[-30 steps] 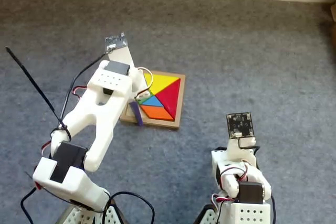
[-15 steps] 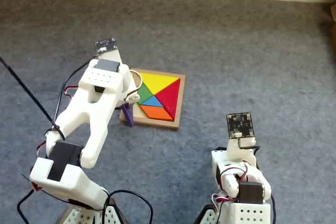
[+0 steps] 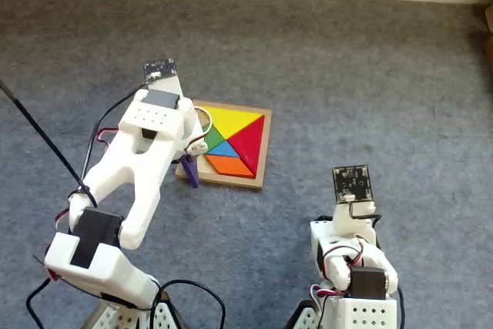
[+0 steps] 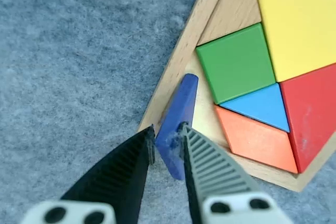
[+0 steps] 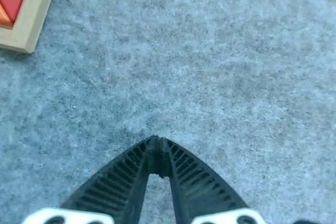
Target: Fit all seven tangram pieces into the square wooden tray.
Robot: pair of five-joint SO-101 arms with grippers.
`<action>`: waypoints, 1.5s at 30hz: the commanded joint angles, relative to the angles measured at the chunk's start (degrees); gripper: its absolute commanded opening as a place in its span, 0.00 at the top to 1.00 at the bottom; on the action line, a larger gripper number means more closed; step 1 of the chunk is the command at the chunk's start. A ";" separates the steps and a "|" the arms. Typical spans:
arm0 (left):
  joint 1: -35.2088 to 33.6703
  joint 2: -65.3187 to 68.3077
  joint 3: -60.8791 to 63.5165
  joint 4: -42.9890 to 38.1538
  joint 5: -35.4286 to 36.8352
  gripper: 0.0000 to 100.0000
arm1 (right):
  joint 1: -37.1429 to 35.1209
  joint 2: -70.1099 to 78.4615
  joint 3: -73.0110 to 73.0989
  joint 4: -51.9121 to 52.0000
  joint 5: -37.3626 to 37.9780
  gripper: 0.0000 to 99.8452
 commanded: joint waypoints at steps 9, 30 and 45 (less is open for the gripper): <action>2.24 -0.13 -1.80 -0.97 1.93 0.96 | 0.66 0.75 8.22 0.48 0.00 0.98; 4.18 -9.45 -2.24 -0.97 12.40 0.96 | 0.66 0.75 8.22 0.48 0.00 0.98; 4.18 -5.93 6.55 -18.02 14.95 0.96 | 0.66 0.75 8.22 0.48 0.00 0.98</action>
